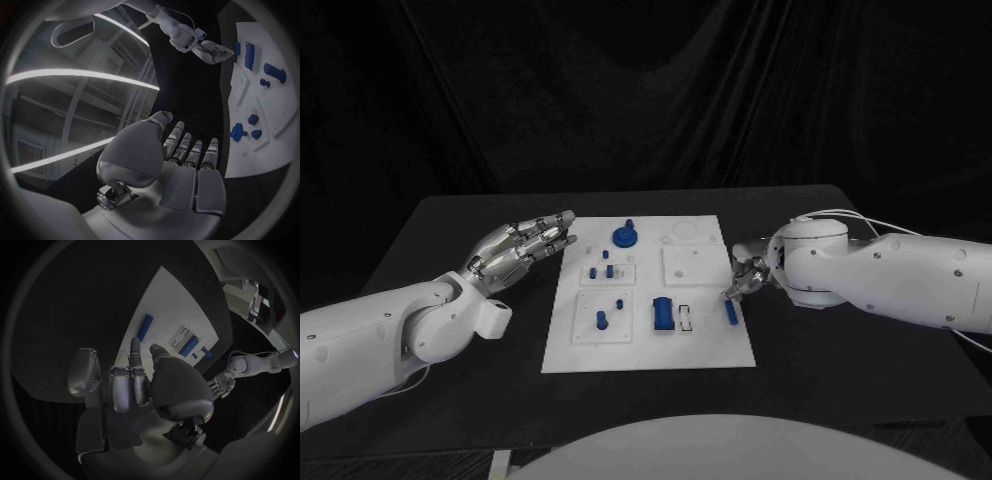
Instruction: Assemble the parts on the task board
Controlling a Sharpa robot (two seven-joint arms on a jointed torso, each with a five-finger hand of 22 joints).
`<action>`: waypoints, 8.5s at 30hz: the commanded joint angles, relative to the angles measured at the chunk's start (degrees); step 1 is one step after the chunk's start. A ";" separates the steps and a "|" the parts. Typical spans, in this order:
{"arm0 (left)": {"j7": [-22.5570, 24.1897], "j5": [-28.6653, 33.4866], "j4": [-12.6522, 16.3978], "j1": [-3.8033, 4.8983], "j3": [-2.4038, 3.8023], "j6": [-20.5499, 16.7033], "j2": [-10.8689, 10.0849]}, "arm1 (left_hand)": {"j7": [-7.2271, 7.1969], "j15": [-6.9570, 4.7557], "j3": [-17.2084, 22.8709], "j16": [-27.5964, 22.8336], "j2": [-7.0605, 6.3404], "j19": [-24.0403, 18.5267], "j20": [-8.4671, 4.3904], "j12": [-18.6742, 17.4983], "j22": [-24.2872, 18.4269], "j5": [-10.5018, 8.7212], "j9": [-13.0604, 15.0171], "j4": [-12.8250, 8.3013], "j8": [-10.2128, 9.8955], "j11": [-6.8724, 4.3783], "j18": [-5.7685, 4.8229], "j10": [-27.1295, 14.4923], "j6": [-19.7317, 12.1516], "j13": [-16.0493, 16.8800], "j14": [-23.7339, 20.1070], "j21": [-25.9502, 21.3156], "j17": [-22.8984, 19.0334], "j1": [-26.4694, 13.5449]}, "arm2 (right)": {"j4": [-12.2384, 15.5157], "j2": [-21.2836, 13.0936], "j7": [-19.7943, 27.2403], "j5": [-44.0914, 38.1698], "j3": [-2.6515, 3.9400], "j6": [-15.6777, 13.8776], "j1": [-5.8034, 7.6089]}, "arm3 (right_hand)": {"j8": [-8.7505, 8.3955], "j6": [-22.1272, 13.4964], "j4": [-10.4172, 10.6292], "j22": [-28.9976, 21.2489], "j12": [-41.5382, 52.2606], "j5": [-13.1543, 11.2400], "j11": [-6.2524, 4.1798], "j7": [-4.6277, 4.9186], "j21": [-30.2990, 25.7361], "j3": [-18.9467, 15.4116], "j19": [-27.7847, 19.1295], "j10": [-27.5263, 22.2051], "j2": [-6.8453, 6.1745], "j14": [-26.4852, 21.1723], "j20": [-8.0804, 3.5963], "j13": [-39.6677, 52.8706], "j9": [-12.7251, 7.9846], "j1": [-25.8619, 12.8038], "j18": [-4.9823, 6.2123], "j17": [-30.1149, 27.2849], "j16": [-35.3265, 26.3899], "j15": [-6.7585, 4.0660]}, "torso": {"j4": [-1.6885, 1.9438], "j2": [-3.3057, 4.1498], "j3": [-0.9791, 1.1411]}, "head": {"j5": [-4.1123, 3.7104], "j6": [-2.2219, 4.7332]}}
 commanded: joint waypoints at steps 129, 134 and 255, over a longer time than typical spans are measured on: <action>-0.77 -0.11 -2.11 -0.59 0.05 5.54 1.87 | 0.56 1.59 1.65 2.00 0.55 2.02 0.44 0.87 1.97 1.07 0.48 0.04 0.48 1.30 2.01 0.38 -0.56 0.76 1.52 0.75 0.27 1.71 | -5.26 7.98 -0.07 33.42 0.02 -13.32 -3.70 | 1.75 -3.91 -14.43 8.50 0.95 2.54 0.47 0.51 -5.98 21.59 -0.46 5.97 -3.94 4.70 0.29 15.23 5.94 -2.77 3.27 6.58 -2.10 0.20 | 0.03 -0.05 0.02 | 3.12 0.00; -1.00 -0.11 -2.19 -0.63 0.05 5.80 1.94 | 0.60 1.69 1.74 2.04 0.56 2.04 0.45 0.83 1.96 1.09 0.48 0.00 0.48 1.36 1.94 0.37 -0.58 0.75 1.56 0.76 0.28 1.75 | -5.36 8.03 -0.19 33.42 0.02 -12.65 -3.71 | 1.85 -4.45 -13.97 8.44 0.95 0.03 0.64 0.71 -6.23 20.12 -0.50 5.97 -4.48 4.69 0.42 15.23 6.08 -3.33 3.29 6.52 -2.13 0.34 | 0.01 -0.08 0.01 | 3.21 0.00; -2.61 -0.12 -2.84 -1.12 0.04 7.96 2.14 | 1.15 2.60 3.28 2.63 0.92 2.39 0.44 1.33 1.96 1.21 0.59 -0.40 0.73 2.08 0.83 0.92 0.25 0.83 2.12 0.91 0.36 1.93 | 3.25 1.37 12.31 -8.13 0.02 -23.06 -10.00 | 48.57 -8.70 0.50 9.51 0.95 -18.90 -2.86 -3.65 -1.58 4.58 0.21 5.97 -6.41 5.34 -2.05 15.23 43.99 15.82 2.58 10.19 -0.59 -2.41 | 0.00 -0.06 0.02 | 4.79 0.00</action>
